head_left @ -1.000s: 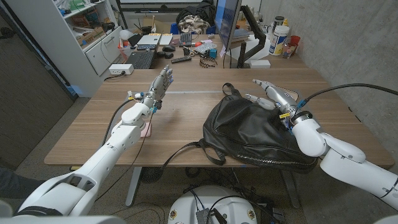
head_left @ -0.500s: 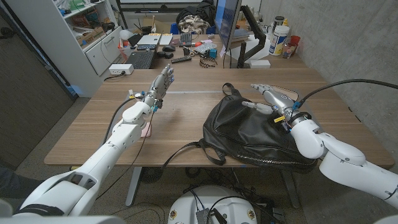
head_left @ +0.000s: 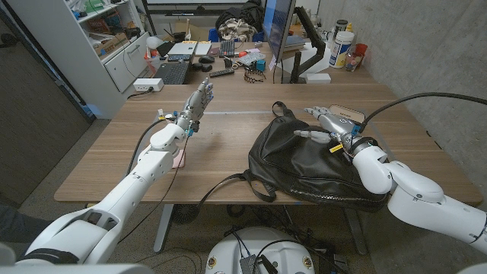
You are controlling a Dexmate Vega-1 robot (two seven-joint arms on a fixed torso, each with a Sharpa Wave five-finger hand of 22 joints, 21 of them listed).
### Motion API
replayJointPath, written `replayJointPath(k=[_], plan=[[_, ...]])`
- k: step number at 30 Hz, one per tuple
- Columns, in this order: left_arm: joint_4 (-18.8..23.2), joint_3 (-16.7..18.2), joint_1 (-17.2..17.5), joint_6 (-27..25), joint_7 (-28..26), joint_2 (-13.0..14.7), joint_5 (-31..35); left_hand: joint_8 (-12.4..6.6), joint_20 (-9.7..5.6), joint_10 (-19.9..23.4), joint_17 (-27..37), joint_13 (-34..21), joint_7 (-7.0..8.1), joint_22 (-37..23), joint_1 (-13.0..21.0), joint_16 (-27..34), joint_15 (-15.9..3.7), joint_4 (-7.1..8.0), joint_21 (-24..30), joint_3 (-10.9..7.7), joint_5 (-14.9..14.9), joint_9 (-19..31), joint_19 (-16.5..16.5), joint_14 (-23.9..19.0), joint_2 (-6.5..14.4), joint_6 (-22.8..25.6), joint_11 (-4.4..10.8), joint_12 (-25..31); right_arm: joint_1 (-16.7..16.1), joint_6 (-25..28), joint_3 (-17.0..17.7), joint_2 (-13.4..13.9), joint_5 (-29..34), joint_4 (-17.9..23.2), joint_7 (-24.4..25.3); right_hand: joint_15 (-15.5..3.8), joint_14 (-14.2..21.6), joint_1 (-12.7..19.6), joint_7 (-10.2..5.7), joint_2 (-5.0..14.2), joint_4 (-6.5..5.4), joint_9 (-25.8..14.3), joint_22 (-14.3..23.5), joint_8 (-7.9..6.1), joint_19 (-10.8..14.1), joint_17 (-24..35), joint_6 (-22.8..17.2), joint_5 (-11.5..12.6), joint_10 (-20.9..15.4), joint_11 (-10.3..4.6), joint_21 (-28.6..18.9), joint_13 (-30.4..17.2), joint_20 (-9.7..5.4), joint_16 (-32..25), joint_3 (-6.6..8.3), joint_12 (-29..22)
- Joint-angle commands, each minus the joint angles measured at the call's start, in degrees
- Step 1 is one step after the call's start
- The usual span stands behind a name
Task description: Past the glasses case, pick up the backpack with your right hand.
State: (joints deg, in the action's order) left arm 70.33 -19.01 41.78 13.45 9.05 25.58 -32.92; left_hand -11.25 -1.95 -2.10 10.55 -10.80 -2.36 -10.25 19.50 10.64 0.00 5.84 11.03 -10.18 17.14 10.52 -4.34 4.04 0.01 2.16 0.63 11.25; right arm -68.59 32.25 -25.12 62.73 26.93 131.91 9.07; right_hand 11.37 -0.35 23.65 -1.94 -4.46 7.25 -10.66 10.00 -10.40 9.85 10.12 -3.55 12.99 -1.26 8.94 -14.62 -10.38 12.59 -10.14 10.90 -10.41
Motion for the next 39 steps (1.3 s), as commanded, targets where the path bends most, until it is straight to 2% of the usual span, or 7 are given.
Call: replayJointPath(k=[1, 9, 29, 39], plan=[[-1.5, -0.3, -0.6, 0.3, 0.7, -0.6, 0.0, -0.32, -0.04, -0.3, 0.1, -0.2, -0.03, -0.1, 0.4, 0.1, -0.33, -0.11, 0.2, 0.26, -0.1, 0.2, -0.6, 0.3, 0.5, 0.6, 0.60, 0.3, 2.5, 5.2, -3.2, 1.3, 2.1, 1.4, -5.0, 0.40, -0.2, 0.1, -0.10, -0.49, -0.16, 0.0, 0.2, 0.13, -0.3, 0.2, 0.4, 0.4, 0.5, 0.48, 0.3, -0.2, 0.01, -0.2, -0.32, -0.3], [-3.0, -0.4, -1.3, 0.6, 1.5, -1.1, 0.0, -0.31, 0.19, -0.2, 0.0, -0.2, -0.04, -0.1, 0.5, 0.1, -0.37, -0.15, 0.2, 0.30, -0.1, 0.2, -0.6, 0.3, 0.6, 0.6, 0.57, 0.4, 3.6, 7.2, -3.9, 2.9, 1.1, 2.7, -8.6, 0.43, -0.2, 0.2, -0.02, -0.58, -0.13, 0.0, 0.2, 0.03, -0.3, 0.2, 0.4, 0.6, 0.6, 0.65, 0.5, -0.2, 0.01, -0.2, -0.41, -0.4], [-5.3, -0.7, -2.9, 0.9, 2.4, -1.7, 0.5, -0.27, 0.10, -0.2, 0.0, -0.2, -0.09, -0.1, 0.8, 0.1, 0.03, -0.32, 0.2, 0.33, -0.2, 0.2, -0.7, 0.4, 0.8, 0.6, 0.41, 0.4, 6.5, 10.2, -7.9, 2.0, 0.0, 1.0, -10.7, 0.50, 0.1, 0.5, 0.07, -0.66, -0.02, -0.1, 0.3, -0.22, -0.3, 0.2, 0.5, 1.0, 0.5, 0.74, 1.0, -0.2, 0.00, -0.4, -0.52, -0.7], [-6.4, -0.6, -3.0, 1.1, 2.4, -2.1, 0.5, -0.29, 0.13, -0.2, 0.0, -0.2, -0.05, -0.1, 1.0, 0.0, -0.02, -0.37, 0.0, 0.37, -0.2, 0.2, -1.3, 0.9, 0.9, 0.8, 0.45, 0.4, 9.1, 13.9, -11.2, 2.9, 1.5, 1.9, -15.6, 0.47, 0.3, 1.2, 0.04, -0.29, 0.14, -0.1, 0.3, -0.43, -0.2, 0.2, 0.4, 1.4, 0.2, 0.68, 1.3, -0.2, -0.03, -0.5, -0.31, -0.9]])
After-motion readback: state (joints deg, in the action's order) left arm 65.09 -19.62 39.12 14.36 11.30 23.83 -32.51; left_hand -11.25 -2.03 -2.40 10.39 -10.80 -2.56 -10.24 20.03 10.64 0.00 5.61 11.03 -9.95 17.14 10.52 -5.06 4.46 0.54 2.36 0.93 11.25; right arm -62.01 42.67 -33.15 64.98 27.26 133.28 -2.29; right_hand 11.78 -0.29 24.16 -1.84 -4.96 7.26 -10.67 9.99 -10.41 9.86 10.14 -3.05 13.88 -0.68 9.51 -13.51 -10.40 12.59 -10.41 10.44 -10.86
